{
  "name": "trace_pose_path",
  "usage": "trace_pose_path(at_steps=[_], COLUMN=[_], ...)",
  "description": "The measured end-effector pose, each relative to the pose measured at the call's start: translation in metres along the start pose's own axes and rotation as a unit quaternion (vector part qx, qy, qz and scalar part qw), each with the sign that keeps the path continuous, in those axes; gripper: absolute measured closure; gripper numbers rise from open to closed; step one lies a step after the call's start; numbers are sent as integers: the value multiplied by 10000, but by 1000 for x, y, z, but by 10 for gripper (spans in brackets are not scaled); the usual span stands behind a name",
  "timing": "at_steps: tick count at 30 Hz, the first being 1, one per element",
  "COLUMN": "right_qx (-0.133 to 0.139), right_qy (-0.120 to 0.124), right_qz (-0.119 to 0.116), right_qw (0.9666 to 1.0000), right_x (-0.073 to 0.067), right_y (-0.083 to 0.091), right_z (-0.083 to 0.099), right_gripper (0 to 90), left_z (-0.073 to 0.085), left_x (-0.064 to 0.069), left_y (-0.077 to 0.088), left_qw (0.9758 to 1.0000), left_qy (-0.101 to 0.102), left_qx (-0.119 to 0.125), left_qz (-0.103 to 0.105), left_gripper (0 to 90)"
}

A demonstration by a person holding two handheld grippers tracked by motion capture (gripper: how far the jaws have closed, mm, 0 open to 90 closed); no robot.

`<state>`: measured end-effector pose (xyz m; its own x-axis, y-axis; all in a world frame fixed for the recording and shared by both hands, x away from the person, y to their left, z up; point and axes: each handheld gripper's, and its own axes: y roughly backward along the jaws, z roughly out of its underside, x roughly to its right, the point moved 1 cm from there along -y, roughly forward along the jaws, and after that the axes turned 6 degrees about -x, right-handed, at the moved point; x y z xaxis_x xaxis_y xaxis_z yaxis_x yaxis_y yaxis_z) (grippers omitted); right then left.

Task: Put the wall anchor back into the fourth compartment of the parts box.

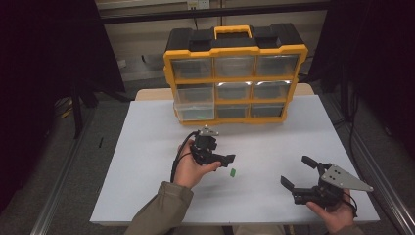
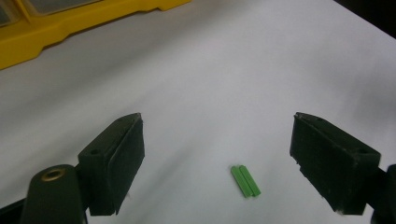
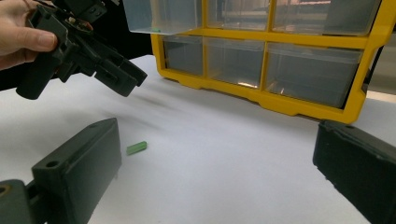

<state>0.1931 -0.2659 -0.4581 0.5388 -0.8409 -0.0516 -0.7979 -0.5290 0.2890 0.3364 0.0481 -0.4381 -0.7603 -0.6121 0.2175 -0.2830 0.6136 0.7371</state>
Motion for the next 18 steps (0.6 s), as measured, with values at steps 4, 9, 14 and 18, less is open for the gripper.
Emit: trace_pose_path(at_steps=[4, 9, 14, 18], right_qx=[1, -16, -20, -24], right_qy=[9, -5, 24, 18], right_qz=[7, 9, -10, 1], right_qw=[10000, 10000, 10000, 10000], right_x=[0, 0, 0, 0], right_y=[0, 0, 0, 0], right_z=[0, 0, 0, 0], right_gripper=[11, 11, 11, 11], left_z=[5, 11, 15, 20], left_x=[2, 4, 4, 4], left_y=[-6, -13, -17, -22], left_qw=[10000, 10000, 9999, 9999], left_qy=[39, -10, -64, -105], left_qx=[15, -77, -59, -55], left_qz=[14, -9, -83, -91], left_gripper=[182, 191, 210, 225])
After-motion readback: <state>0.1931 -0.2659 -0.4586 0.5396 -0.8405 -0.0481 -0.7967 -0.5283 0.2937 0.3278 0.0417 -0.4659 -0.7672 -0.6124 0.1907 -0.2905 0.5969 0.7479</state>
